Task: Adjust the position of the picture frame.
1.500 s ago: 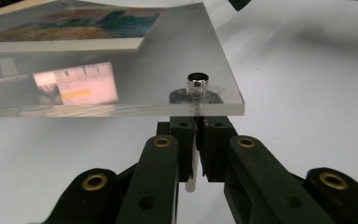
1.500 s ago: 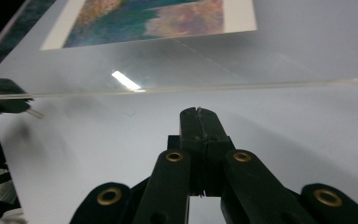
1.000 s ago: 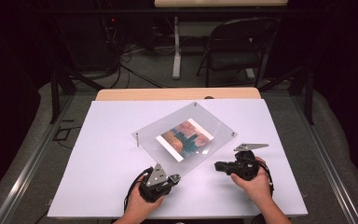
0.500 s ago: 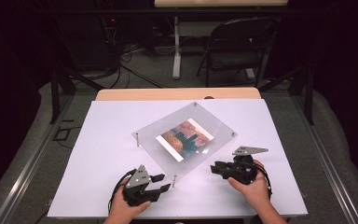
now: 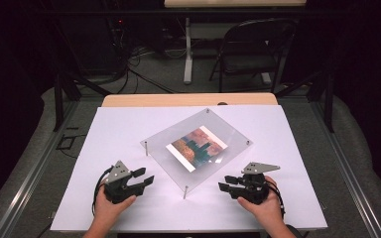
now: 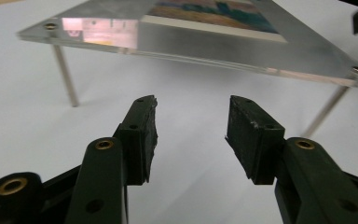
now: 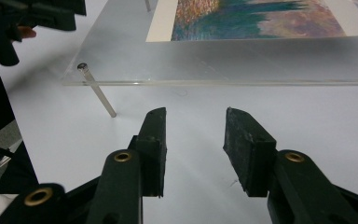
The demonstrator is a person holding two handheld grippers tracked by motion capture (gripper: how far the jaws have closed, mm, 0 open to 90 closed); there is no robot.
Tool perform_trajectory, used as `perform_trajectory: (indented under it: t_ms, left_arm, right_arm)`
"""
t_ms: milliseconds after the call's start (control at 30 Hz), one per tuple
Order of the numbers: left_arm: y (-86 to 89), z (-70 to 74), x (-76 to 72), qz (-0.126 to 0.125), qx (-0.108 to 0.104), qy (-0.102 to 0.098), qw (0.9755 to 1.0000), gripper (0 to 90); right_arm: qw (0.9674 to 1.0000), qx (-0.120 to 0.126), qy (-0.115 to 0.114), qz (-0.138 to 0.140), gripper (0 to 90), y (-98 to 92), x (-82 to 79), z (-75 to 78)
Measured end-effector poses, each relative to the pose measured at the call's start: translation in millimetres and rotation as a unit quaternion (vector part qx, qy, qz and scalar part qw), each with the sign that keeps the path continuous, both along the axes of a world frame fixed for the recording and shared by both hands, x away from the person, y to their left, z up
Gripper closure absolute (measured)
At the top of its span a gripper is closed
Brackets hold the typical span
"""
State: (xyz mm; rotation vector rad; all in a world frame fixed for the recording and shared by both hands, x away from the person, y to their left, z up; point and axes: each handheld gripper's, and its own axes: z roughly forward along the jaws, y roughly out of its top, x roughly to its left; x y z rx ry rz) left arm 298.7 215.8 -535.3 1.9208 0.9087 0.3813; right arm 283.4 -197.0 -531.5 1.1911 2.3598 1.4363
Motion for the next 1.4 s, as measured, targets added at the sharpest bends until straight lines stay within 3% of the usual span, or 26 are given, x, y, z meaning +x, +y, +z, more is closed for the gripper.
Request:
perform_trajectory:
  t_ms: [67, 300, 367, 433, 533, 700, 967, 1400]
  left_arm:
    - [6.1, -0.3, 4.9, 0.009, 0.007, -0.01, 0.9999, 49.8]
    - [22.9, -7.2, 23.0, 0.045, 0.009, -0.005, 0.9989, 46.4]
    - [24.7, -8.5, 29.4, 0.047, 0.002, 0.0, 0.9989, 47.9]
    - [24.2, -10.3, 35.6, 0.055, 0.009, 0.0, 0.9985, 50.2]
    - [21.2, -13.9, 45.8, 0.056, 0.008, 0.001, 0.9984, 54.4]
    - [15.2, -19.1, 64.2, 0.062, 0.035, 0.012, 0.9974, 59.1]
    - [3.8, -21.3, 90.5, 0.056, 0.041, 0.014, 0.9975, 66.5]
    - [-8.1, -25.9, 107.7, 0.05, 0.055, 0.021, 0.997, 77.2]
  right_arm:
    - [1.0, -0.004, -0.002, 0.002, 59.4, 2.1, -1.6, -1.4]
    - [0.9998, 0.0, 0.009, 0.016, 61.5, 9.2, -7.2, -5.8]
    - [0.9998, -0.007, 0.002, 0.018, 62.3, 11.0, -8.6, -6.0]
    - [0.9998, -0.006, 0.005, 0.019, 63.0, 11.8, -10.6, -6.3]
    - [0.9997, -0.012, -0.004, 0.021, 63.7, 12.5, -13.8, -6.8]
    - [0.9997, -0.011, -0.003, 0.021, 66.5, 10.8, -17.1, -7.8]
    - [0.9997, -0.016, -0.01, 0.012, 70.0, 7.3, -26.2, -6.7]
    - [0.9996, -0.024, -0.014, 0.003, 70.2, 6.4, -38.2, -6.6]
